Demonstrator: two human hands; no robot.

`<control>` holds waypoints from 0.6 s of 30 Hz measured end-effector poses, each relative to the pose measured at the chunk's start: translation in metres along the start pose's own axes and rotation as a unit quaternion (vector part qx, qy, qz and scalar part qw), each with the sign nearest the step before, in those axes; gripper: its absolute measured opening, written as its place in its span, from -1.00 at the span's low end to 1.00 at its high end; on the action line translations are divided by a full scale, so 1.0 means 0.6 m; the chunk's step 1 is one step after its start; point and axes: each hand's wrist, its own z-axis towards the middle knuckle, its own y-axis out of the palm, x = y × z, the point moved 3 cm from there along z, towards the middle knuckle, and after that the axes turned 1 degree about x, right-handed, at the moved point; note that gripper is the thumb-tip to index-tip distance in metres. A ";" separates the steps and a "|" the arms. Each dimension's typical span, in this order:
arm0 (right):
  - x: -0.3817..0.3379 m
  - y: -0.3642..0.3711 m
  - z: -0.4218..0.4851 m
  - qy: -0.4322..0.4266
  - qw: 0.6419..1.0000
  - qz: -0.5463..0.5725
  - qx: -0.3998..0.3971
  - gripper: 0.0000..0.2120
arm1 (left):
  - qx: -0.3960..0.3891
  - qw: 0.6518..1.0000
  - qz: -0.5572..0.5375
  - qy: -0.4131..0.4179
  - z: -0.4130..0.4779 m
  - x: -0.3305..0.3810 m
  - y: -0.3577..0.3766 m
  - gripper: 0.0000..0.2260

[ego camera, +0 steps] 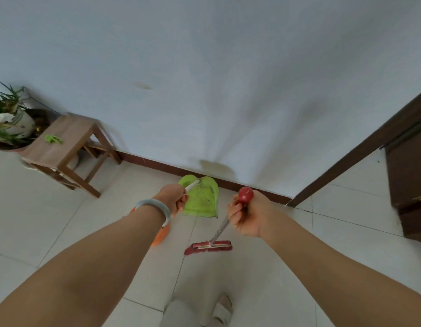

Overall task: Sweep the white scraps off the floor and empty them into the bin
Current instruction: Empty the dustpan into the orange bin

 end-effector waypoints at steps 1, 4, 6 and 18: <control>-0.010 0.009 0.010 -0.002 1.000 0.003 0.004 -0.70 | 0.001 1.000 0.004 -0.004 0.012 0.009 0.002 -0.85; -0.032 0.030 0.046 -0.004 0.999 0.025 0.025 -0.69 | 0.004 1.000 0.020 -0.020 0.046 0.031 -0.001 -0.83; -0.044 0.044 0.070 0.002 0.999 0.038 0.038 -0.75 | 0.002 0.999 0.032 -0.032 0.073 0.047 -0.003 -0.83; -0.154 0.124 0.221 0.018 0.990 0.015 0.136 -0.80 | -0.034 0.996 0.040 -0.072 0.207 0.157 -0.006 -0.87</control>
